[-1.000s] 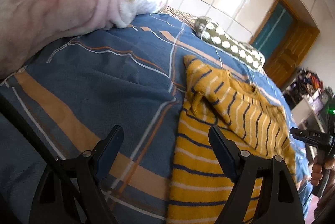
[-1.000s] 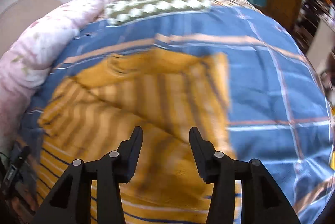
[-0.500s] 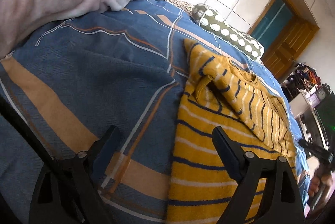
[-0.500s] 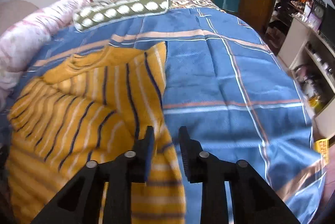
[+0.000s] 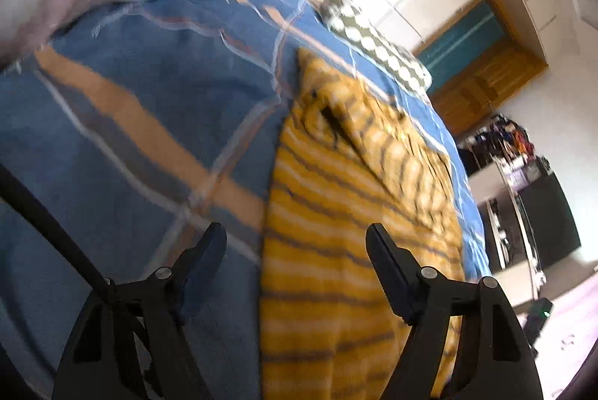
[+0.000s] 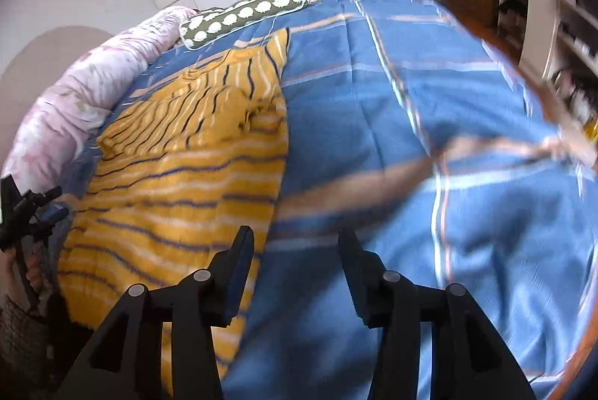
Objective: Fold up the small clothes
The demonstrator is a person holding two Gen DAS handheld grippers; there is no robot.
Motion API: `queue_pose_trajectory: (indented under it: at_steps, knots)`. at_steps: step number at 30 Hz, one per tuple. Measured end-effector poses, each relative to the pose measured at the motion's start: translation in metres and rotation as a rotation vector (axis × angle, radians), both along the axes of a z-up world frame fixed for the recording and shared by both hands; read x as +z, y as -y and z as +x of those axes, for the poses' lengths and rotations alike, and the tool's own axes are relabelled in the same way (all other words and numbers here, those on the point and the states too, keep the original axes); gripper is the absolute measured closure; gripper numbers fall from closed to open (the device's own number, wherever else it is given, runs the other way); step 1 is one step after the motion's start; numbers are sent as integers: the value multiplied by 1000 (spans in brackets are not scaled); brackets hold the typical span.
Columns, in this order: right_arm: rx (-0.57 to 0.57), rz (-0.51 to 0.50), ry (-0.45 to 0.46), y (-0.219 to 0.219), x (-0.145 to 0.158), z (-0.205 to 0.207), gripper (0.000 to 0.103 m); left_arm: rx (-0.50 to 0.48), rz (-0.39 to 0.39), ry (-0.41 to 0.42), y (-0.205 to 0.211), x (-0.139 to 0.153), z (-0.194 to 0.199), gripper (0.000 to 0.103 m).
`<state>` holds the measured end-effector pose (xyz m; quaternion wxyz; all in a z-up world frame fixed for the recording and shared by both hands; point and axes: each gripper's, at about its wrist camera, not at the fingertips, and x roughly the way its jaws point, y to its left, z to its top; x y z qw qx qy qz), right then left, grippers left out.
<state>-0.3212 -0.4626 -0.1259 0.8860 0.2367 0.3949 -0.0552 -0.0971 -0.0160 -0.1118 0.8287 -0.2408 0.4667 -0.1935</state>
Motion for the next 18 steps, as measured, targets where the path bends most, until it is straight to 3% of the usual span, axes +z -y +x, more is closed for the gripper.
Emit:
queue_pose_trajectory:
  at_steps: [3, 5, 6, 10, 14, 18]
  knots:
    - [8, 116, 13, 1, -19, -2, 52, -85, -20, -94, 19, -19, 0, 26]
    - [12, 184, 28, -2, -28, 0, 51, -100, 17, -86, 32, -23, 3, 20]
    - [15, 192, 33, -5, -29, 0, 51, -104, 13, -77, 36, -22, 5, 16]
    - [36, 172, 39, -17, -30, 3, 51, -88, -98, -108, 40, -24, 10, 16]
    - [38, 197, 66, -19, -33, 3, 51, -130, -162, -118, 48, -23, -10, 32]
    - [39, 260, 92, -19, -39, 3, 51, -131, -181, -105, 48, -24, -38, 32]
